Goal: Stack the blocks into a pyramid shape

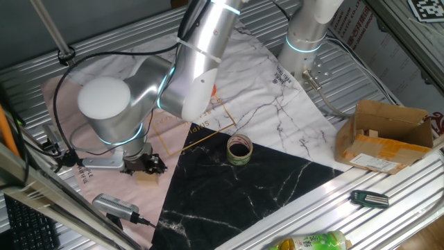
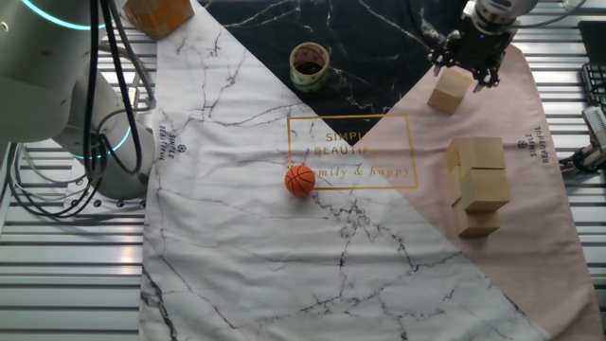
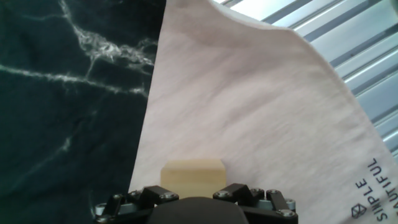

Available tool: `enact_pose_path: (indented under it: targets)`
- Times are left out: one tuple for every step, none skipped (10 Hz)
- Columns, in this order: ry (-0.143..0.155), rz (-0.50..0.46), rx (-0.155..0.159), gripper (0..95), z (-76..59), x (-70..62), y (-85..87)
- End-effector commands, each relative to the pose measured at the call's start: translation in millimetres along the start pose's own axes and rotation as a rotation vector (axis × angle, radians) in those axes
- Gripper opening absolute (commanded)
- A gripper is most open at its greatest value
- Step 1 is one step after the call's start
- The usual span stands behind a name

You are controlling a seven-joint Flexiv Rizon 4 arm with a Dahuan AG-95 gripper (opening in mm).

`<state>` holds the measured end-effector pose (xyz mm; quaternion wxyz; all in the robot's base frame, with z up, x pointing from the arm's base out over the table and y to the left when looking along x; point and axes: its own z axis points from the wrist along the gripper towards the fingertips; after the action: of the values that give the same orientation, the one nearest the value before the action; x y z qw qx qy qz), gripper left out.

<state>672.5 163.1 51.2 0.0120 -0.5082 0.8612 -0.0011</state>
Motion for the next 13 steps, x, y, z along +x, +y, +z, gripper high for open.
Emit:
enact_pose_path:
  targets:
    - [0.007, -0.001, -0.001, 76.0, 1.7, 1.2, 0.3]
    - [0.005, 0.0, -0.001, 76.0, 3.2, 1.5, 0.6]
    - [0.009, 0.0, -0.001, 76.0, 4.2, 1.6, 0.7]
    - [0.01, 0.002, 0.0, 76.0, 6.3, 1.8, 0.8]
    - [0.008, 0.004, 0.001, 76.0, 8.0, 1.9, 0.9]
    - [0.011, 0.008, 0.0, 76.0, 8.4, 2.0, 1.0]
    - [0.01, 0.01, 0.0, 76.0, 8.5, 2.1, 1.1]
    - [0.01, 0.013, -0.001, 76.0, 9.0, 2.2, 1.2]
    - [0.008, 0.014, 0.0, 76.0, 10.4, 2.5, 1.5]
    - [0.006, 0.017, -0.002, 57.0, 11.9, 2.8, 1.8]
    - [0.002, 0.033, -0.009, 57.0, 14.3, 3.6, 2.5]
    - [0.005, 0.036, -0.016, 57.0, 15.2, 3.8, 2.7]
    - [0.006, 0.037, -0.015, 57.0, 16.2, 3.8, 2.7]
